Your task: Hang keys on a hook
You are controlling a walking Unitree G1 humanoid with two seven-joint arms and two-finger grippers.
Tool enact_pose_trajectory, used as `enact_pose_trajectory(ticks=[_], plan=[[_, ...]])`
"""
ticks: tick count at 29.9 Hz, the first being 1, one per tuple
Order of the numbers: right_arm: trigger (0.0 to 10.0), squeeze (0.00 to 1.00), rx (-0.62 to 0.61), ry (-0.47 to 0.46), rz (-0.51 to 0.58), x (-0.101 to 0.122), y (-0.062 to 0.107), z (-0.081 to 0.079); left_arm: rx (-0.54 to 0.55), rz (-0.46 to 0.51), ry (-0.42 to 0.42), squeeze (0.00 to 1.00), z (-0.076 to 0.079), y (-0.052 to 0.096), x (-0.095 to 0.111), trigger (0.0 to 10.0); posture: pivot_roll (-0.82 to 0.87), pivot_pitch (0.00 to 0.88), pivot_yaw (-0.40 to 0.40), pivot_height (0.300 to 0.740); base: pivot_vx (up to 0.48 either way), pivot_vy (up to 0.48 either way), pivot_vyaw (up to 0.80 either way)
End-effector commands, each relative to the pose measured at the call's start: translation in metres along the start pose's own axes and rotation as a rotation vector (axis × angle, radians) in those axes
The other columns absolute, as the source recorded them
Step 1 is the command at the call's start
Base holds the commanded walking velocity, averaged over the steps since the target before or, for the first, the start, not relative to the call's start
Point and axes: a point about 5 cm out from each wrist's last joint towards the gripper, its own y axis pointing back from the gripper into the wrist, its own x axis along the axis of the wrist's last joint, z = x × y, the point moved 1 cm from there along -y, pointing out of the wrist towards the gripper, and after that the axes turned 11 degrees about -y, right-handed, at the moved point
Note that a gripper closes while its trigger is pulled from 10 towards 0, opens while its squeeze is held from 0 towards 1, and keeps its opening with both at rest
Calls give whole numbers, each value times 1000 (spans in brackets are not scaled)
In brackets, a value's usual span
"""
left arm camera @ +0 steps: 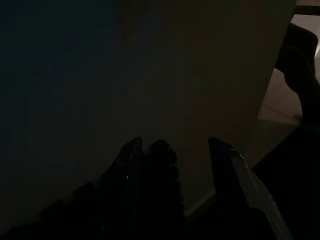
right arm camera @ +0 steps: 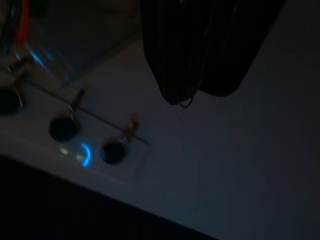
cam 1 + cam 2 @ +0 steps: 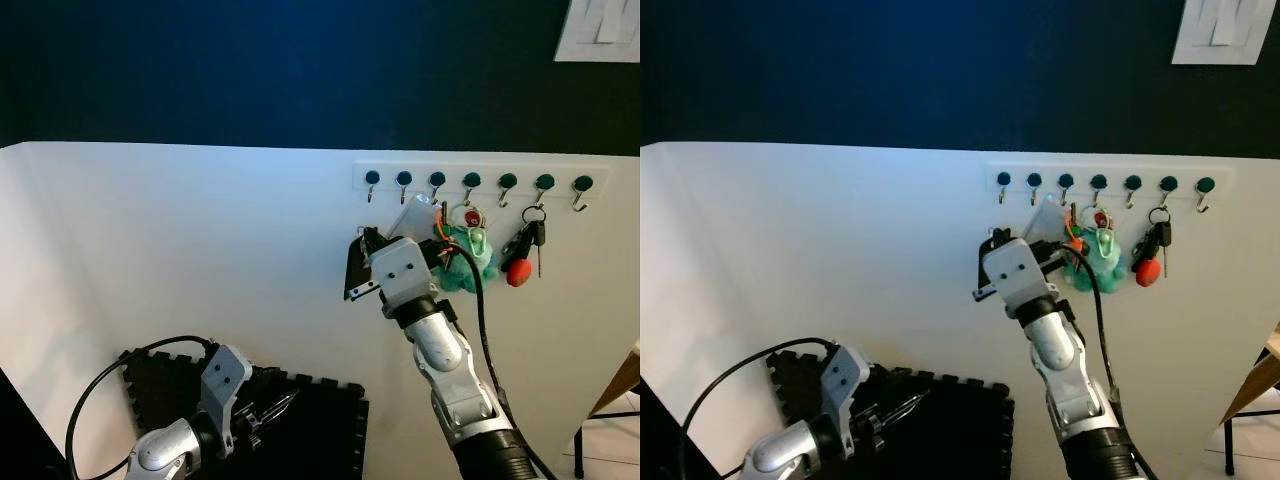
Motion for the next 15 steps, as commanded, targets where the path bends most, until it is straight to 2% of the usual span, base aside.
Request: enact_pose_trajectory(ticks=[1,5,15], plan=[[10000,0,7,36,41,7,-1,-1,-15,-4,-5,0,0,1,2,10000,75,0,29,740,0,0,0],[10000,0,-8,55,41,8,0,1,-21,4,-4,0,0,0,4,10000,76,0,31,740,0,0,0],[10000,0,-50,23,26,9,-8,15,-55,-5,-13,0,3,-1,6,10000,69,0,38,740,0,0,0]])
